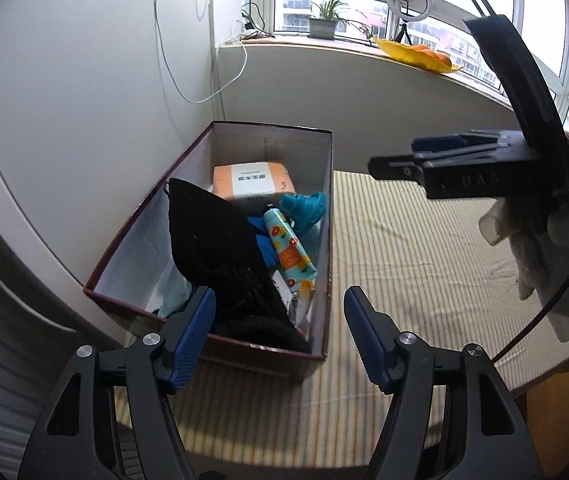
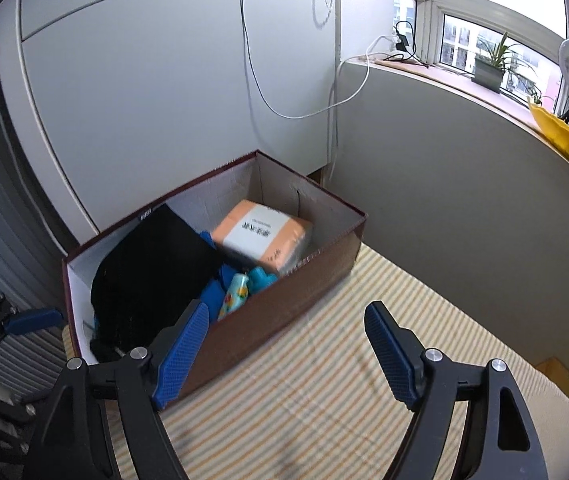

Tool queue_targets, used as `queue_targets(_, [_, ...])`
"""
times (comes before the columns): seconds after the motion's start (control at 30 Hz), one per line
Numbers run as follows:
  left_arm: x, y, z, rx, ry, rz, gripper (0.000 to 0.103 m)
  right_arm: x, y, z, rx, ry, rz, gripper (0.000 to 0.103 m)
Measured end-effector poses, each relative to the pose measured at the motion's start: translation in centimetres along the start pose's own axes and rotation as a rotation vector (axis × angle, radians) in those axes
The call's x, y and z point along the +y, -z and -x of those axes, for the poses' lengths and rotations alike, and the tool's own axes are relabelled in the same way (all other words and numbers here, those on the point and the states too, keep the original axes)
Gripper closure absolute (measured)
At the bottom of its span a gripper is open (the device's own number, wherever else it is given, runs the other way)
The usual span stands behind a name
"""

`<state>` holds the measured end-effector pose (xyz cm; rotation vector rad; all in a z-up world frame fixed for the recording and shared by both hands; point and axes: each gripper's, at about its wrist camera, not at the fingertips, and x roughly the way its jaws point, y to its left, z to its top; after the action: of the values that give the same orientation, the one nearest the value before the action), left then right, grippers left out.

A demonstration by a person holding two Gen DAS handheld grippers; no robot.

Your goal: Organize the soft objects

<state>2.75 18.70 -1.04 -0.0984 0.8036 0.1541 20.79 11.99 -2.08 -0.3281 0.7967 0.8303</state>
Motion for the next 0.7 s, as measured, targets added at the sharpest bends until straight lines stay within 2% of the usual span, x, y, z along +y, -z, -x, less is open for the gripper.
queue_targets(0.2, [-0.7,1.3,1.4,-0.026,-0.010,0.015,0.036,0.4,2.6,2.2,-0.012,0.009,0.014,0.026])
queue_targets(0.47, [-1.0,4.1,2.3,-0.049,0.016,0.128,0.034,1.7,7.7,5.7,-0.041,0.010,0.047,0.023])
queue_targets(0.7, [-2.1,5.8,3.8,-0.076,-0.037,0.140,0.034,2.4,10.4,8.6,-0.074,-0.001,0.026,0.023])
